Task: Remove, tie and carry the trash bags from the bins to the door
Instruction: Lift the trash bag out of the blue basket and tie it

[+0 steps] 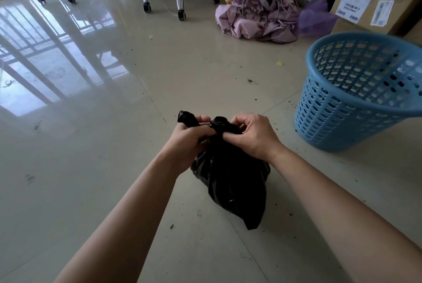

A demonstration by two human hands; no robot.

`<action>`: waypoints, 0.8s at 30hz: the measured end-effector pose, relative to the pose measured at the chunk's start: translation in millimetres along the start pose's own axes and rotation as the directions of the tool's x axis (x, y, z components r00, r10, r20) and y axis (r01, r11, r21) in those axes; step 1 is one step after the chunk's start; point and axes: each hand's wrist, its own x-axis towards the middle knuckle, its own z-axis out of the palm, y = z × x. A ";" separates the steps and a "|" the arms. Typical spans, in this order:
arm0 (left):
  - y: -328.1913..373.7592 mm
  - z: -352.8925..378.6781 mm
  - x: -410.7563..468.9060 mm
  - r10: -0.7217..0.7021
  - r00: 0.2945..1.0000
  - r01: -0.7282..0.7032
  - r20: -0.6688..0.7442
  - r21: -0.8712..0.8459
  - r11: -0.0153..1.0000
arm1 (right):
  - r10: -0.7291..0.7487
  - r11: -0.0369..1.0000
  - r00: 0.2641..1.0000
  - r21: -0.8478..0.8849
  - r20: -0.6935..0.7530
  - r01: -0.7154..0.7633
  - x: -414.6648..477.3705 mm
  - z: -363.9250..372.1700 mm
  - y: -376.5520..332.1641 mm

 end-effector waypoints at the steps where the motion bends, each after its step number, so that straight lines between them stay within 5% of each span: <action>1: -0.2 -1.0 -0.2 0.005 0.999 -0.003 0.036 -0.055 0.998 | -0.043 0.999 0.999 -0.026 -0.026 0.042 0.2 0.6 -0.3; 5: -9.7 -0.1 2.2 0.101 0.993 -0.106 -0.061 -0.075 0.992 | -0.082 0.994 0.997 -0.068 -0.014 0.080 0.2 1.8 -4.0; 11: -20.0 -8.8 4.4 0.146 0.976 -0.134 -0.163 0.085 0.987 | 0.160 0.906 0.902 0.304 0.401 -0.296 -3.1 -23.3 2.0; 16: -27.4 -7.0 6.5 0.207 0.960 -0.163 -0.186 0.230 0.960 | 0.178 0.914 0.935 0.300 0.306 -0.272 -1.0 -21.9 10.5; 24: -32.9 -7.4 7.5 0.274 0.939 -0.203 -0.209 0.307 0.930 | 0.121 0.932 0.904 0.268 0.410 -0.246 1.2 -29.9 7.5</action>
